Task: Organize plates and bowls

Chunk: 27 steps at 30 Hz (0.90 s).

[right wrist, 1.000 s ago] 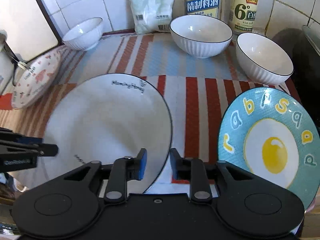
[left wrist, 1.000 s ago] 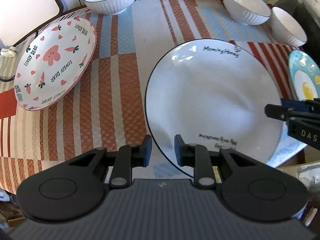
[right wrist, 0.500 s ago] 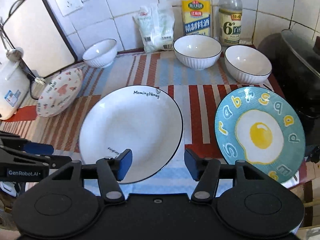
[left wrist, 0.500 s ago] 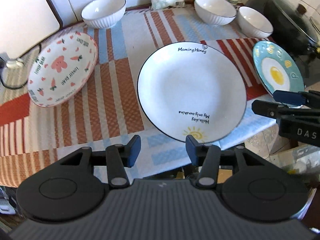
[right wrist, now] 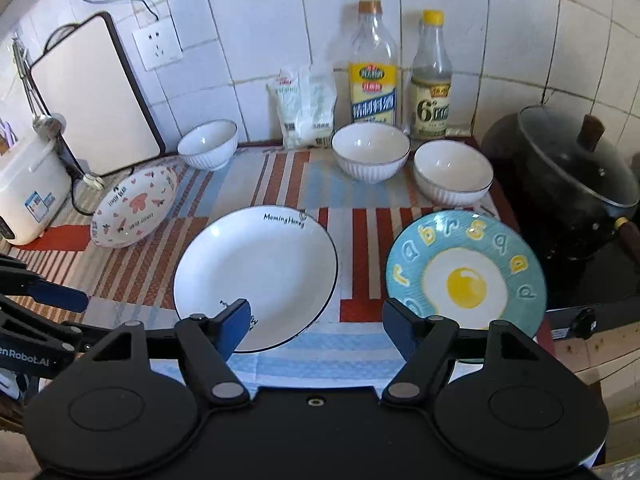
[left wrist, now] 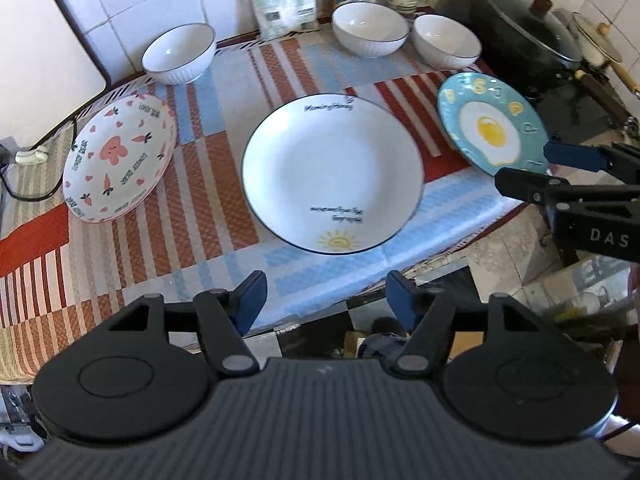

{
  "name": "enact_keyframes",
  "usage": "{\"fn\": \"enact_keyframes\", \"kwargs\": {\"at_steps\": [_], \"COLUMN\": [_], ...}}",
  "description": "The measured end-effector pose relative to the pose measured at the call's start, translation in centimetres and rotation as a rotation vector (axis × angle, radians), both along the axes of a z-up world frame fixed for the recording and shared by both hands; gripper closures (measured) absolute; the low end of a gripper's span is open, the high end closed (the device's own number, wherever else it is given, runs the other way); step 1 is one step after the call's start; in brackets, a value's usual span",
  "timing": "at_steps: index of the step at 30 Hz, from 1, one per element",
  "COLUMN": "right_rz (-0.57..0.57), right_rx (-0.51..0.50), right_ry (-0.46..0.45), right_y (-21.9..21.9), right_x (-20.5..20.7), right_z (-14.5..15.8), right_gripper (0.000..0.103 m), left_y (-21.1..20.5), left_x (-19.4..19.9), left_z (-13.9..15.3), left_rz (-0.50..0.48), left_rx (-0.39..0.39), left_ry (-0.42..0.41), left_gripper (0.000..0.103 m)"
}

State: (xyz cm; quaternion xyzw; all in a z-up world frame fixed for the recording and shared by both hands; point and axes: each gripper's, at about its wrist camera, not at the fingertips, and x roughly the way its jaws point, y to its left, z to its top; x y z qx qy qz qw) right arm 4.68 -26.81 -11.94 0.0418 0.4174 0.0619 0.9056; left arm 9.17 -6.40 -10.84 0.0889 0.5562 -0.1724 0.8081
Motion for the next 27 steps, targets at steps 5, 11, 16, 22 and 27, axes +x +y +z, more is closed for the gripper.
{"fn": "enact_keyframes", "kwargs": {"at_steps": [5, 11, 16, 22, 27], "right_rz": [0.017, 0.011, 0.014, 0.035, 0.043], "right_rx": [-0.002, -0.004, -0.036, -0.053, -0.030], "right_ry": [-0.042, -0.102, -0.160, -0.199, -0.218], "right_y": [-1.2, -4.0, -7.1, -10.9, -14.0], "right_x": [-1.6, -3.1, -4.1, -4.3, -4.0], "right_z": [1.9, 4.0, 4.9, 4.0, 1.7], "right_gripper": [0.026, 0.026, 0.026, 0.026, 0.026], "left_y": [-1.7, -4.8, -7.7, -10.0, -12.2], "left_x": [-0.1, 0.9, 2.0, 3.6, 3.3], "left_z": [1.7, 3.1, 3.7, 3.8, 3.4], "left_rz": [-0.018, -0.049, -0.043, 0.046, 0.084], "left_rx": [-0.031, -0.055, -0.082, -0.082, -0.070], "left_ry": [-0.016, -0.027, -0.065, -0.102, -0.170], "left_gripper": [0.035, 0.035, 0.032, 0.028, 0.022]}}
